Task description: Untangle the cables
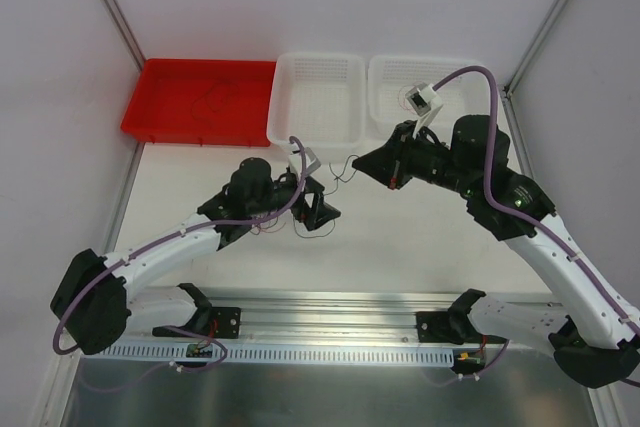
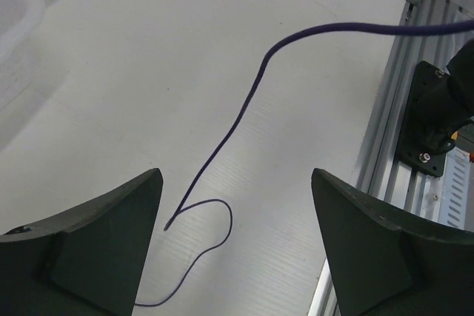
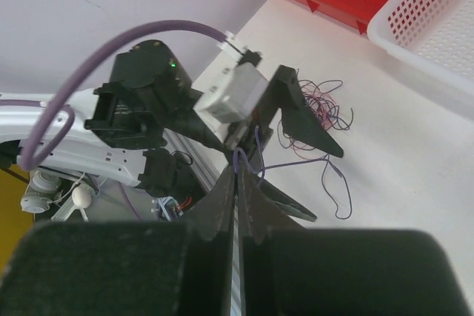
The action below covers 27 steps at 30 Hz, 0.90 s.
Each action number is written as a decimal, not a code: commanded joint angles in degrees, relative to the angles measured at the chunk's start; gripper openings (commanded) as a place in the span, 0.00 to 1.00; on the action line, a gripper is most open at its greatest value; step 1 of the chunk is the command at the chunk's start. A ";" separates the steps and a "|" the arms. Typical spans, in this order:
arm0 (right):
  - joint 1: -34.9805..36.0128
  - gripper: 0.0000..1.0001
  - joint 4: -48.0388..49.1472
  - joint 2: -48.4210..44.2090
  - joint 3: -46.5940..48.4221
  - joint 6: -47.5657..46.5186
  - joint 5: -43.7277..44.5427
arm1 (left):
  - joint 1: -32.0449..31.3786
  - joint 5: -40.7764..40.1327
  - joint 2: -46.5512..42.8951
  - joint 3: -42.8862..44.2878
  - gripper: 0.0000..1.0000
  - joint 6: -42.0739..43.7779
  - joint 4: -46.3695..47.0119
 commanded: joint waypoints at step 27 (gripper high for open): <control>0.30 0.80 -16.62 -17.73 -13.79 -9.24 26.74 | -1.85 -17.62 3.34 19.47 0.00 -3.57 -13.63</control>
